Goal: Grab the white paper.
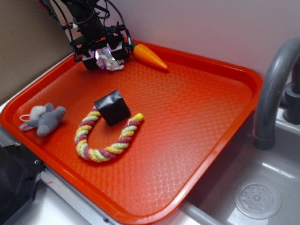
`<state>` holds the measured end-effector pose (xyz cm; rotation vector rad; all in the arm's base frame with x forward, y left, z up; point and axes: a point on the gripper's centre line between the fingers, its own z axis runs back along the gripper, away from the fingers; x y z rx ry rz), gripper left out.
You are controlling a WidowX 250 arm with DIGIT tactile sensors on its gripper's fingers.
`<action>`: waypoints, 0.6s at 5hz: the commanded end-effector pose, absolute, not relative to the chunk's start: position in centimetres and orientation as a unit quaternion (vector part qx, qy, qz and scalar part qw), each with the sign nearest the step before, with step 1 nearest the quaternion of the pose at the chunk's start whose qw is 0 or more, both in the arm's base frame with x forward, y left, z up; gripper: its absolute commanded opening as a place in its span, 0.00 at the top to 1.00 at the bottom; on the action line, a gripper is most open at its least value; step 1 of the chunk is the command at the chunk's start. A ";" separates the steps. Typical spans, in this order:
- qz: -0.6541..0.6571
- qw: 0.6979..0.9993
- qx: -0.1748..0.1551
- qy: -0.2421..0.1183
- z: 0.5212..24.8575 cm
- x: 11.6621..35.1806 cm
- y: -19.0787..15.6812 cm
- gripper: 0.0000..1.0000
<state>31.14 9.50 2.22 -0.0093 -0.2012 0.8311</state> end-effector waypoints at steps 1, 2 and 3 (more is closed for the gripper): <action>0.317 0.946 0.003 -0.073 7.6 30.4 10.1 1.00; 0.270 0.961 0.004 -0.056 12.1 29.4 8.9 1.00; 0.216 0.976 -0.003 -0.031 15.8 28.2 7.5 1.00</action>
